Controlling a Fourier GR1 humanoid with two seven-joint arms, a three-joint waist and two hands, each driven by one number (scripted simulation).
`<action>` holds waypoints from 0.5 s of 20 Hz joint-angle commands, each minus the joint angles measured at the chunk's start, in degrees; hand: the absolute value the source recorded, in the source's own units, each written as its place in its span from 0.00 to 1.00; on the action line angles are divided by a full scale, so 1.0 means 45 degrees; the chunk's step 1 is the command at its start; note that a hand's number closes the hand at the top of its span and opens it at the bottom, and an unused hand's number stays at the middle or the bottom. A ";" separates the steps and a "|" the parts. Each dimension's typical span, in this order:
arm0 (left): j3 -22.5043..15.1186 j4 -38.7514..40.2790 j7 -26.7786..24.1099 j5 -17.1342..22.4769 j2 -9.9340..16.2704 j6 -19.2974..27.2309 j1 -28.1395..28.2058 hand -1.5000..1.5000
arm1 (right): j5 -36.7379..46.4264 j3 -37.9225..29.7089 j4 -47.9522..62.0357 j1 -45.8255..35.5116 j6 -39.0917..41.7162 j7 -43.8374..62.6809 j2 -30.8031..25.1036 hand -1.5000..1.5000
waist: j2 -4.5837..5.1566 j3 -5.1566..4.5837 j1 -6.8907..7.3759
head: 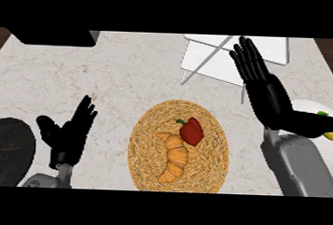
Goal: Pick the bell pepper from the placemat and place it in the tiered shelf
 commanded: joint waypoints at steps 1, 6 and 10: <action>0.0752 0.0128 0.0112 0.0306 0.0800 -0.1018 0.0064 0.50 | 0.1293 0.0911 -0.0463 0.0743 -0.0790 0.0008 0.0598 1.00 | -0.0175 0.0258 0.0143; 0.1255 0.0028 -0.0858 -0.0975 0.3332 -0.1508 0.0581 0.50 | 0.4602 0.3782 0.0781 -0.0834 -0.2975 0.1678 0.2122 1.00 | -0.0230 0.0214 0.0735; 0.1211 0.0116 -0.0328 -0.0722 0.2991 -0.1244 0.0519 0.50 | 0.8295 0.2173 0.2012 0.0266 -0.7664 0.2441 0.0644 1.00 | -0.0334 0.0168 0.0003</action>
